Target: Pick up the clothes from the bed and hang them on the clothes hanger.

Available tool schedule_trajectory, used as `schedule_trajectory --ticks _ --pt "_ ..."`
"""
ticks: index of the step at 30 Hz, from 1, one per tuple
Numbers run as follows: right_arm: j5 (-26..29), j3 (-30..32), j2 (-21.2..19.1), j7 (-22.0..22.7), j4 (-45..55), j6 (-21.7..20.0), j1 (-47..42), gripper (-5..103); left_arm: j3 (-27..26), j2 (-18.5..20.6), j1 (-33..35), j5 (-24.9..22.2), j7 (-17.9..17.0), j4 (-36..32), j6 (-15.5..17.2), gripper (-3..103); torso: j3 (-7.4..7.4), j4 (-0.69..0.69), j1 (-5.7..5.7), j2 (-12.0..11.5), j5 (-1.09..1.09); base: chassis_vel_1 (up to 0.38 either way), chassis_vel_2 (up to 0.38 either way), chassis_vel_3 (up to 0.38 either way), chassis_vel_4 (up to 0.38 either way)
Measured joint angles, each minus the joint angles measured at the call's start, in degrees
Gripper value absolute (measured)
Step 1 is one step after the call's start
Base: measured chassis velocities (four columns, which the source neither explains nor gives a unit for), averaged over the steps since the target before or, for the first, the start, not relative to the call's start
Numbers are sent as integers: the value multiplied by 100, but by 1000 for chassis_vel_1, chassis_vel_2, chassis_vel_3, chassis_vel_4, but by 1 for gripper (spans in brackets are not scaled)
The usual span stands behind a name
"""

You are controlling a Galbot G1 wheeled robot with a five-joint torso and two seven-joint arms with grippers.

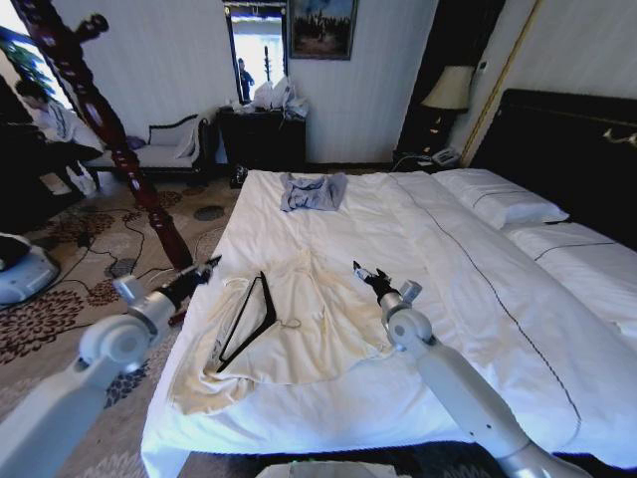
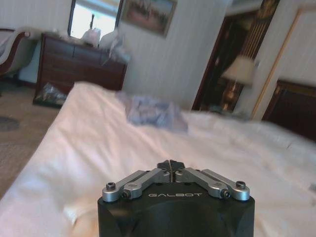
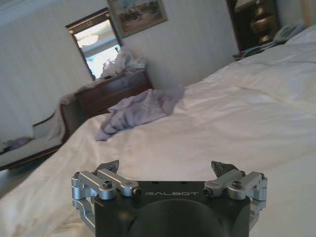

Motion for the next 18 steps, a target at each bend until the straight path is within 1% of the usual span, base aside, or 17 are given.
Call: schedule_trajectory --ticks 1,2,3,4,5,6,7,8,9,10,11,12,14,15,16,17,18 --pt "0 0 0 0 0 0 0 100 0 0 0 0 0 0 0 2 0 0 0 0 0 0 0 0 0" --pt "-58 20 7 23 16 4 -43 100 170 -60 -15 142 -131 -31 60 2 0 1 0 0 -1 0 0 0 0" --pt "-136 43 16 44 33 8 -93 100 332 -112 -41 313 -292 -68 157 7 0 0 0 0 -3 0 0 0 0" --pt "-264 81 24 64 54 17 -172 100 671 -195 -117 714 -696 -145 392 13 0 -1 0 0 -1 0 0 0 0" --pt "-339 101 31 68 61 21 -218 100 939 -240 -166 952 -988 -186 597 18 -1 -2 0 0 1 0 0 0 0" --pt "-374 112 36 70 64 23 -243 100 1120 -268 -193 1087 -1152 -199 715 18 0 -1 0 0 0 0 0 0 0" --pt "-374 112 36 70 64 23 -243 100 1120 -268 -193 1087 -1152 -199 715 18 0 -1 0 0 0 0 0 0 0" --pt "-412 135 48 74 67 27 -278 100 1411 -314 -230 1313 -1408 -211 875 23 0 -1 0 0 -2 0 0 0 0" --pt "-454 168 76 85 67 36 -324 100 1812 -394 -278 1696 -1708 -202 1055 34 0 -1 0 0 0 0 0 0 0" --pt "-479 179 100 87 64 39 -348 100 2012 -451 -297 1888 -1824 -173 1123 34 0 0 0 0 0 0 0 0 0" --pt "-499 189 117 91 55 40 -364 100 2181 -508 -315 2043 -1926 -135 1174 40 0 0 0 0 -1 0 0 0 0" --pt "-499 189 117 91 55 40 -364 100 2181 -508 -315 2043 -1926 -135 1174 40 0 0 0 0 -1 0 0 0 0" --pt "-541 196 158 98 41 43 -388 100 2444 -610 -362 2331 -2188 -36 1290 51 0 0 0 0 -1 0 0 0 0" --pt "-554 196 171 100 35 43 -394 100 2514 -637 -374 2448 -2270 -2 1338 51 0 0 0 0 -1 0 0 0 0" --pt "-580 196 189 105 27 43 -398 100 2589 -653 -379 2616 -2354 45 1396 56 0 0 0 0 -2 0 0 0 0" --pt "-589 196 194 106 25 43 -399 100 2604 -653 -379 2657 -2373 54 1411 61 0 0 0 0 -2 0 0 0 0" --pt "-589 196 194 106 25 43 -399 100 2604 -653 -379 2657 -2373 54 1411 61 0 0 0 0 -2 0 0 0 0"
